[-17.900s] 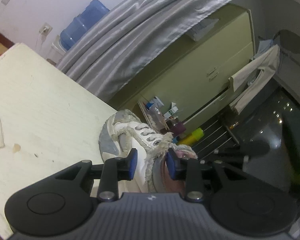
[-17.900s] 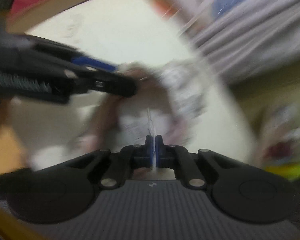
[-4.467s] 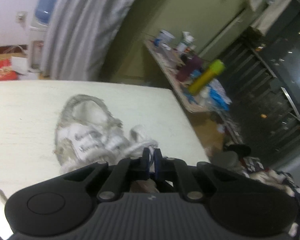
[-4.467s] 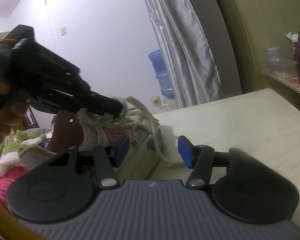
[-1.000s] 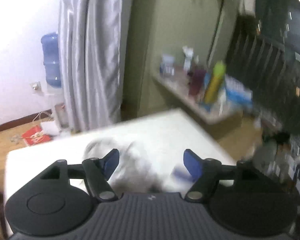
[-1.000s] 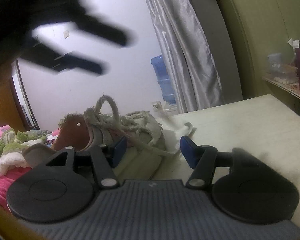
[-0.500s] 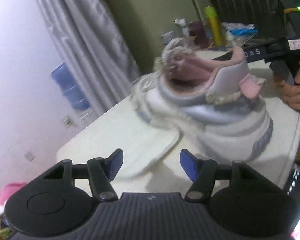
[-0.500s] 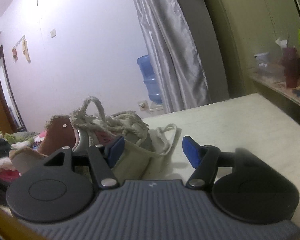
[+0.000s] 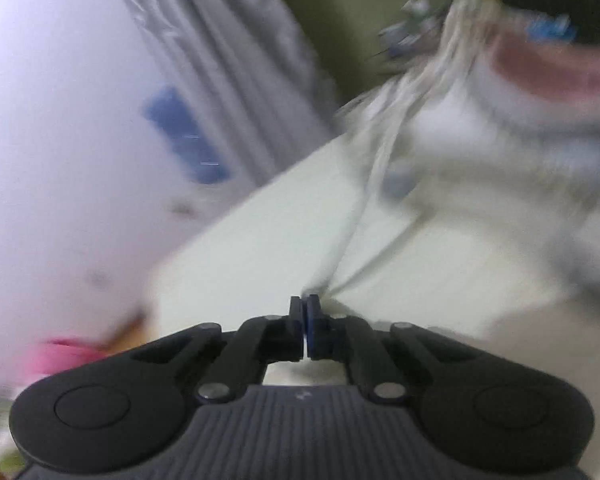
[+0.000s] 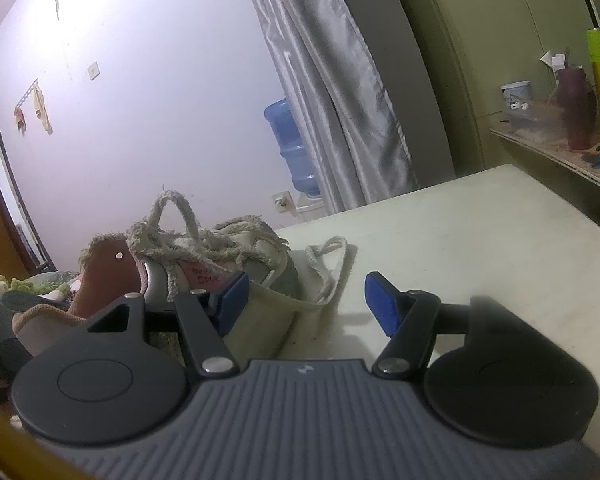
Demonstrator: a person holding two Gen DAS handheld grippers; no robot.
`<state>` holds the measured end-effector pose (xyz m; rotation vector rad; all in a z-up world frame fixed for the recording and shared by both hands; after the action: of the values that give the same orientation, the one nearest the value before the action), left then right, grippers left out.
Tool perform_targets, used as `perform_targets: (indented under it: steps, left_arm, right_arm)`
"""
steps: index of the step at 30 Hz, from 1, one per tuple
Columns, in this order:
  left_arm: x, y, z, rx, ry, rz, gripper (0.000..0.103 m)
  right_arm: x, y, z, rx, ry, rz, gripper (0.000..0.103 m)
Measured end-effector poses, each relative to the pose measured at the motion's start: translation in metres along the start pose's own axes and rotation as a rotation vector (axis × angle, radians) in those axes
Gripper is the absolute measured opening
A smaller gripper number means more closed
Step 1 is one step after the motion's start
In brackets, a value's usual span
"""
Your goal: Lace up shoes with both hands
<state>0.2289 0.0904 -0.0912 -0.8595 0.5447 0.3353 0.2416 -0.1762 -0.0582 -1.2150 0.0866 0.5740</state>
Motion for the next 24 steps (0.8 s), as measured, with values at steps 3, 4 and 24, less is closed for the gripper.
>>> perform_targets:
  steps: [3,4,24]
  left_arm:
    - [-0.017,0.022,0.017,-0.074,-0.068,-0.005,0.002]
    - [-0.024,0.028,0.022,-0.087,-0.101,-0.007,0.002]
    - [-0.069,0.077,0.036,-0.083,-0.196,0.094,0.002]
  right_arm:
    - [-0.002,0.002,0.001,-0.010,0.009,-0.006,0.064]
    - [-0.001,0.002,0.001,-0.011,0.008,-0.005,0.064]
    - [-0.003,0.003,0.003,-0.031,0.053,-0.008,0.064]
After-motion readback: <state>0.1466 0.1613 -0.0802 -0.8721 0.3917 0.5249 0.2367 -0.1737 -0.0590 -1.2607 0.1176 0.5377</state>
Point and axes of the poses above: each gripper's, at about its wrist camera, not at the fingertips, and x roughly the way its jaws point, z to its left, y to its underside, the point moved 5 cm from there along x, roughly the way its jaws point, and after that the axes turned 3 degrees about z, right-handed, at the moved point
